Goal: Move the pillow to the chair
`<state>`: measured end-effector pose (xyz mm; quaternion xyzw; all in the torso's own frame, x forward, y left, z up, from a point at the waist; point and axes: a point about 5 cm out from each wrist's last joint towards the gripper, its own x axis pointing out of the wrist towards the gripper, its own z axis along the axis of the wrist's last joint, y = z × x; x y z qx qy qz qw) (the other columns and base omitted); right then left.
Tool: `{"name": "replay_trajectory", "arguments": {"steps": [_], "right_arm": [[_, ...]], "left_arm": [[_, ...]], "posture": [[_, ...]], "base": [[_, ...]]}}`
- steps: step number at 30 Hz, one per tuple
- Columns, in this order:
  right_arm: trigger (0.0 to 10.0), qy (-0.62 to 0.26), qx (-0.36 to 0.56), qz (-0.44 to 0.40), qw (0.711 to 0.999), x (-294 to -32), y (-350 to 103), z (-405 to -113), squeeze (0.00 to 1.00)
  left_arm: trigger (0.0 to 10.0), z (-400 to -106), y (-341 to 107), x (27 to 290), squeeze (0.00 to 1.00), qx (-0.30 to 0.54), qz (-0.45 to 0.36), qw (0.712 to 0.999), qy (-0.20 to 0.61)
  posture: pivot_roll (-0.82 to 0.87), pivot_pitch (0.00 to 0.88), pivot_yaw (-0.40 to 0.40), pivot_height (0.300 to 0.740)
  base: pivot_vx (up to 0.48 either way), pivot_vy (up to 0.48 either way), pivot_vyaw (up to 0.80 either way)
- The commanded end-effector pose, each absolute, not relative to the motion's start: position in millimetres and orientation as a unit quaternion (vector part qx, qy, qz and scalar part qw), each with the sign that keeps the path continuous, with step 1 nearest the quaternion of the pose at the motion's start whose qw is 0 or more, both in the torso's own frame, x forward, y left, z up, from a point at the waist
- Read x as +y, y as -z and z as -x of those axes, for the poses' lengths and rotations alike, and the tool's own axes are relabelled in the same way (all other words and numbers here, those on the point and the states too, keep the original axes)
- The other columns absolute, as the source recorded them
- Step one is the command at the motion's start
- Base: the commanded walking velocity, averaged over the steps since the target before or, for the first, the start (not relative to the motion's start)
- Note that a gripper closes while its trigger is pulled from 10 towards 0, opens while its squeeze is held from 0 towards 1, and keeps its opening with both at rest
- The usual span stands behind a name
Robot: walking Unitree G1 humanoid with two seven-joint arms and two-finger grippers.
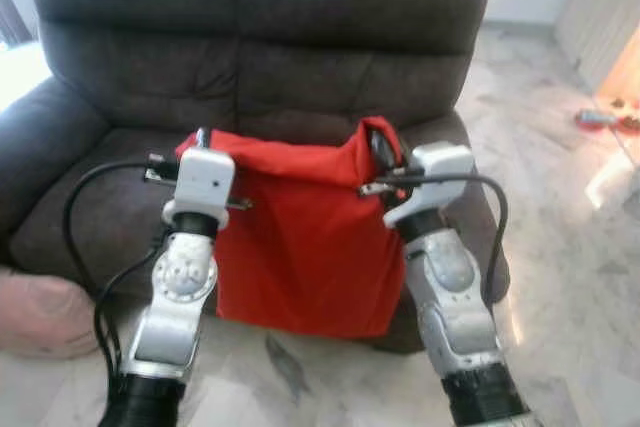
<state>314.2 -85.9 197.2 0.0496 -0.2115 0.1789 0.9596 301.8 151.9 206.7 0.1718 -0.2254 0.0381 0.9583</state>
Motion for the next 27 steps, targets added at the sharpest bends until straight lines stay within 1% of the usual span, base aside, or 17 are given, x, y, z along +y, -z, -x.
{"name": "replay_trajectory", "arguments": {"steps": [1,9,27], "right_arm": [[10.0,-0.181,-0.23,-0.055,0.955,-86,-207,-313,0.0],[10.0,-0.183,-0.233,-0.06,0.953,-85,-211,-313,0.0],[10.0,-0.185,-0.295,-0.072,0.934,-84,-250,-309,0.0]], "left_arm": [[10.0,-295,-244,147,0.0,-0.308,-0.162,0.937,-0.04],[10.0,-294,-250,150,0.0,-0.313,-0.165,0.934,-0.044],[10.0,-291,-272,149,0.0,-0.345,-0.166,0.923,-0.047]], "posture": [[0.03,0.0,-0.001,0.74],[0.03,0.0,-0.003,0.74],[0.03,0.0,-0.006,0.74]], "base": [[0.266,0.0,0.0],[0.274,0.0,0.0],[0.312,0.0,0.0]]}}
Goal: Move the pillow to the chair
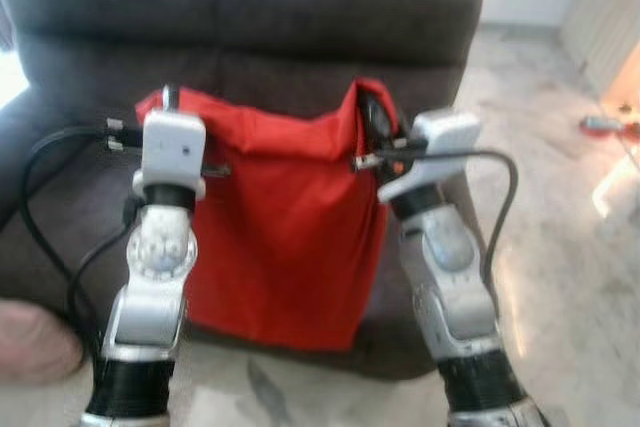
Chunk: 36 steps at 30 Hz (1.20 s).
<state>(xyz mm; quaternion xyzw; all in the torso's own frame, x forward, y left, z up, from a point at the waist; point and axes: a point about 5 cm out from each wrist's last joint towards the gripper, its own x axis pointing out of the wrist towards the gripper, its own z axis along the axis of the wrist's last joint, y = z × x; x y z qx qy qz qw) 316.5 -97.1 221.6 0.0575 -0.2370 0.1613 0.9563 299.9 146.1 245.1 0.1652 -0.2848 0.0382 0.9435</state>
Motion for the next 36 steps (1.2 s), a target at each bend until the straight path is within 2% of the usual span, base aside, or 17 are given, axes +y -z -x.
{"name": "replay_trajectory", "arguments": {"steps": [1,14,17,33,36], "right_arm": [[10.0,-0.185,-0.297,-0.073,0.934,-84,-252,-309,0.0],[10.0,-0.213,-0.327,-0.064,0.918,-77,-269,-302,0.0],[10.0,-0.224,-0.323,-0.066,0.917,-73,-267,-301,0.0],[10.0,-0.254,-0.303,-0.056,0.917,-67,-258,-299,0.0],[10.0,-0.258,-0.3,-0.053,0.917,-66,-256,-298,0.0]], "left_arm": [[10.0,-291,-273,149,0.0,-0.345,-0.166,0.923,-0.046],[10.0,-288,-286,147,0.0,-0.365,-0.172,0.914,-0.049],[10.0,-288,-286,148,0.0,-0.364,-0.173,0.914,-0.05],[10.0,-288,-285,147,0.0,-0.361,-0.177,0.914,-0.047],[10.0,-288,-284,147,0.0,-0.36,-0.177,0.915,-0.046]], "posture": [[0.03,0.0,-0.006,0.74],[0.04,0.0,-0.01,0.74],[0.04,0.0,-0.011,0.74],[0.04,0.0,-0.013,0.74],[0.04,0.0,-0.013,0.74]], "base": [[0.319,0.0,0.0],[0.325,0.0,0.0],[0.328,0.0,0.8],[0.326,0.0,0.0],[0.326,0.0,0.55]]}}
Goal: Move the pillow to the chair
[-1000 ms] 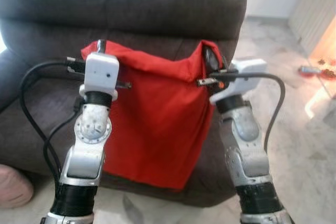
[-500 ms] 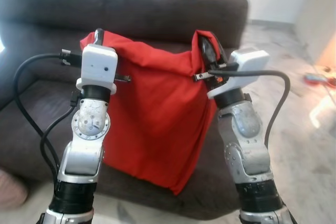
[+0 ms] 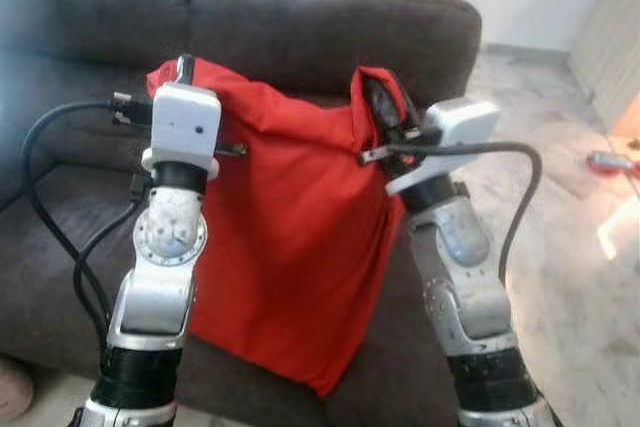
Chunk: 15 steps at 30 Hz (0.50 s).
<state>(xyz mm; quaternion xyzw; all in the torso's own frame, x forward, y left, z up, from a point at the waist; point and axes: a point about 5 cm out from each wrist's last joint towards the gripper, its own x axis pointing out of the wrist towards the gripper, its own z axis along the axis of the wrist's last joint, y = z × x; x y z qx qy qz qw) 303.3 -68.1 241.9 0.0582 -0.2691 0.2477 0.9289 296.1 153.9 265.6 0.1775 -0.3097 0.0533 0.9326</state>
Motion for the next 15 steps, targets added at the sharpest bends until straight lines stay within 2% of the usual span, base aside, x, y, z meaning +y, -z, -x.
{"name": "replay_trajectory", "arguments": {"steps": [1,2,4,9,15], "right_arm": [[10.0,-0.26,-0.299,-0.053,0.917,-66,-256,-298,0.0],[10.0,-0.261,-0.296,-0.052,0.917,-66,-255,-298,0.0],[10.0,-0.26,-0.29,-0.055,0.919,-66,-252,-299,0.0],[10.0,-0.253,-0.278,-0.057,0.925,-68,-246,-302,0.0],[10.0,-0.251,-0.253,-0.049,0.933,-69,-233,-304,0.0]], "left_arm": [[10.0,-288,-284,147,0.0,-0.36,-0.177,0.915,-0.046],[10.0,-288,-284,146,0.0,-0.36,-0.178,0.915,-0.045],[10.0,-289,-282,145,0.0,-0.354,-0.174,0.918,-0.038],[10.0,-295,-263,137,0.0,-0.311,-0.177,0.934,0.006],[10.0,-291,-249,135,0.0,-0.286,-0.184,0.94,0.029]], "posture": [[0.04,0.0,-0.013,0.74],[0.04,0.0,-0.013,0.74],[0.04,0.0,-0.013,0.74],[0.03,0.0,-0.009,0.74],[0.04,0.0,-0.01,0.74]], "base": [[0.326,0.0,0.8],[0.326,0.0,0.8],[0.306,0.0,0.0],[0.0,0.0,0.0],[0.0,0.0,0.0]]}}
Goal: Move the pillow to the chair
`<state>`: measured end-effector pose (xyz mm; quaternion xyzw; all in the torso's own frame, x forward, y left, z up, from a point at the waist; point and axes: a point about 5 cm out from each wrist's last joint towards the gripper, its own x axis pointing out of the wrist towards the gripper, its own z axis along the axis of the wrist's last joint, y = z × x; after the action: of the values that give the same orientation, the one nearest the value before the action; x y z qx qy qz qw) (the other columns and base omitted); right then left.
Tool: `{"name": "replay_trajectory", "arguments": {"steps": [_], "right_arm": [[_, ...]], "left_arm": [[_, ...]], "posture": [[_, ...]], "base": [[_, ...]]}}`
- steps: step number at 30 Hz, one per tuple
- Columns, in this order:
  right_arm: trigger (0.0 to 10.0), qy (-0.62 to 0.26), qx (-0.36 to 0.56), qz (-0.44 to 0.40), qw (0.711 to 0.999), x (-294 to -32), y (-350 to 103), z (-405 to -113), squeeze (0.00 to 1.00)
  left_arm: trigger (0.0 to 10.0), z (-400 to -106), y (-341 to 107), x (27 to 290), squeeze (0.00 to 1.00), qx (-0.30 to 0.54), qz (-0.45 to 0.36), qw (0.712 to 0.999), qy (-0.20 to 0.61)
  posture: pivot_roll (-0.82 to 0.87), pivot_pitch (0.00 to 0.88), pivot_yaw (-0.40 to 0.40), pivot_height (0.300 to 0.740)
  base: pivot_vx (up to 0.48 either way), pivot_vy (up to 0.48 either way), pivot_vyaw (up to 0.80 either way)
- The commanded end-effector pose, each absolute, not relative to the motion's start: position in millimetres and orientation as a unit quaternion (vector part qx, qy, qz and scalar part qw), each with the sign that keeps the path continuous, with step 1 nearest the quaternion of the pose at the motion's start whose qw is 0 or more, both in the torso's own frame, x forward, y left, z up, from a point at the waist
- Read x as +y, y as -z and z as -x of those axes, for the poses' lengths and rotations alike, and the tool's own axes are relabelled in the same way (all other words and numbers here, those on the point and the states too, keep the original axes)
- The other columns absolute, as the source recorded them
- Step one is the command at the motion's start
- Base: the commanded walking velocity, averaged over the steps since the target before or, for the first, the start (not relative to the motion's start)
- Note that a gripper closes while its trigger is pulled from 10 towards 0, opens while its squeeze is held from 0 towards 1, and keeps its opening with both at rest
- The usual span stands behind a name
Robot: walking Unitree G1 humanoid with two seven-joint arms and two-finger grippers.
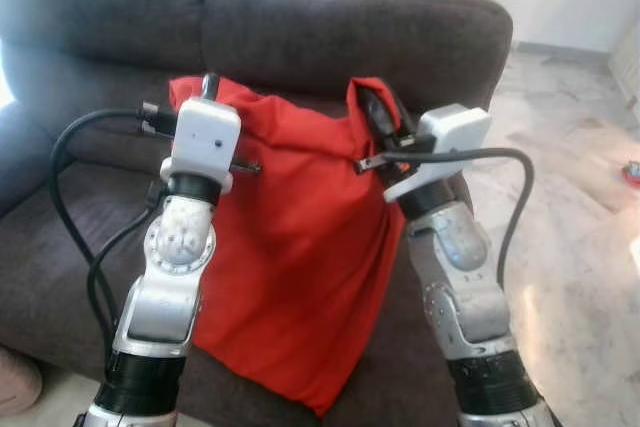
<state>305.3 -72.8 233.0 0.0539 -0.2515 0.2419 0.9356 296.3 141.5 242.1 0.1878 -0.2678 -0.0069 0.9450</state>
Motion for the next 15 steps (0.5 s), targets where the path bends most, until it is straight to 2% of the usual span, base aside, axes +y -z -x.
{"name": "replay_trajectory", "arguments": {"steps": [1,8,15], "right_arm": [[10.0,-0.252,-0.249,-0.051,0.934,-69,-231,-304,0.0],[10.0,-0.275,-0.212,-0.015,0.938,-62,-209,-302,0.0],[10.0,-0.282,-0.196,-0.007,0.939,-60,-199,-300,0.0]], "left_arm": [[10.0,-291,-246,134,0.0,-0.282,-0.184,0.941,0.039],[10.0,-289,-221,119,0.0,-0.228,-0.212,0.943,0.117],[10.0,-292,-209,116,0.0,-0.202,-0.26,0.935,0.131]], "posture": [[0.04,0.0,-0.01,0.74],[0.04,0.0,-0.012,0.74],[0.04,0.0,-0.015,0.74]], "base": [[0.0,0.0,0.0],[0.0,0.0,0.0],[0.0,0.0,0.0]]}}
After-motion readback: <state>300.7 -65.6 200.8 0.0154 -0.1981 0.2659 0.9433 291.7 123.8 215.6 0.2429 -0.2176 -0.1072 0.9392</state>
